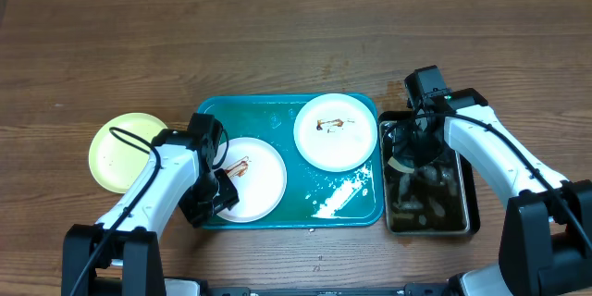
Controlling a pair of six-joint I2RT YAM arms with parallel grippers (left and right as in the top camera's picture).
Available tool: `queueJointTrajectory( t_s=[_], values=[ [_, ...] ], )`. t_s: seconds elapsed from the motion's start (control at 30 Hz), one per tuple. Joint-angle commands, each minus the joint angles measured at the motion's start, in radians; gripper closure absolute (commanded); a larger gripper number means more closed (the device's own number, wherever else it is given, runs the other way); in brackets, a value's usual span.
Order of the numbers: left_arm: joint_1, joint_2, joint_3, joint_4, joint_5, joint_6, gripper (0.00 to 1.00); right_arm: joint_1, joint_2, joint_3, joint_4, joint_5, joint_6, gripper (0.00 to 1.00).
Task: Clean dirty plates on tray and stack at the side
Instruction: 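Slide the front white plate leftward on the tray with the left gripper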
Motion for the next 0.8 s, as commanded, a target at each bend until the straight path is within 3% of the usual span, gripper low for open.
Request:
queueJointTrajectory(
  t_s=[0.0, 0.3, 0.4, 0.53, 0.6, 0.77],
  values=[
    [0.0, -0.011, -0.019, 0.02, 0.015, -0.017, 0.48, 0.004, -0.001, 0.023, -0.005, -0.005, -0.005, 0.96],
    [0.0, -0.011, -0.097, 0.177, 0.008, -0.018, 0.57, 0.004, -0.001, 0.023, -0.04, -0.005, -0.004, 0.96],
    [0.0, -0.011, -0.1, 0.193, 0.006, -0.017, 0.66, 0.004, -0.001, 0.023, -0.045, -0.005, -0.004, 0.96],
    [0.0, -0.011, -0.099, 0.202, 0.007, -0.017, 0.89, 0.004, -0.001, 0.025, -0.05, -0.005, -0.004, 0.96],
    [0.0, -0.011, -0.096, 0.204, 0.002, -0.017, 0.95, 0.004, -0.005, 0.025, -0.053, -0.005, -0.004, 0.96],
    [0.0, -0.011, -0.073, 0.206, -0.041, 0.032, 0.96, 0.004, -0.02, 0.074, -0.095, -0.005, -0.004, 0.96]
  ],
)
